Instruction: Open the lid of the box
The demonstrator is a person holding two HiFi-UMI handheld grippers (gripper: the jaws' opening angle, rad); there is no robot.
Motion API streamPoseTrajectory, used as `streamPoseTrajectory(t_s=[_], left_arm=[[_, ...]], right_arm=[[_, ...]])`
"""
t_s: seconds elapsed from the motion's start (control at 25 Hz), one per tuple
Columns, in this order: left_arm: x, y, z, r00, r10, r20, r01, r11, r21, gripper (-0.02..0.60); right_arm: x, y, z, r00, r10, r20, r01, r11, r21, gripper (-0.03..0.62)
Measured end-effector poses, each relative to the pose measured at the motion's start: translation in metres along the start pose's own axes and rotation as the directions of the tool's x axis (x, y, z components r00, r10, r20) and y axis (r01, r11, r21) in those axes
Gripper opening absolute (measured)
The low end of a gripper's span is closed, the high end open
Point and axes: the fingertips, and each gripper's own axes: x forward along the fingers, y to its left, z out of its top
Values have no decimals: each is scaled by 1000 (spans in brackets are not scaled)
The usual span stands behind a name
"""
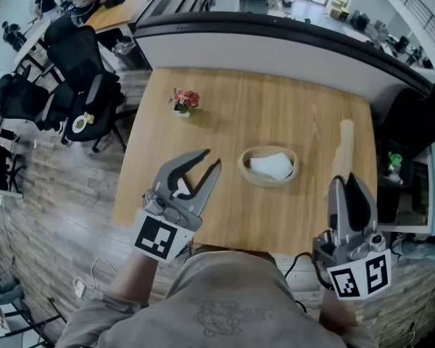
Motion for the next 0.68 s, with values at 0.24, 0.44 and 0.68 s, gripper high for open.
streamPoseTrajectory(t_s=[0.24, 0.44, 0.68], left_arm=[[-11, 6, -23, 997, 50, -55, -57, 990, -129, 46], [-14, 17, -26, 992, 95, -82, -103, 989, -105, 18], [-10, 24, -21, 990, 114, -82, -123, 985, -122, 0]], right_arm=[[-4, 10, -31, 996, 8, -87, -2, 998, 71, 83], [0, 11, -39, 994, 14, -104, -4, 996, 94, 83], [7, 11, -39, 993, 19, -113, -9, 996, 83, 83]])
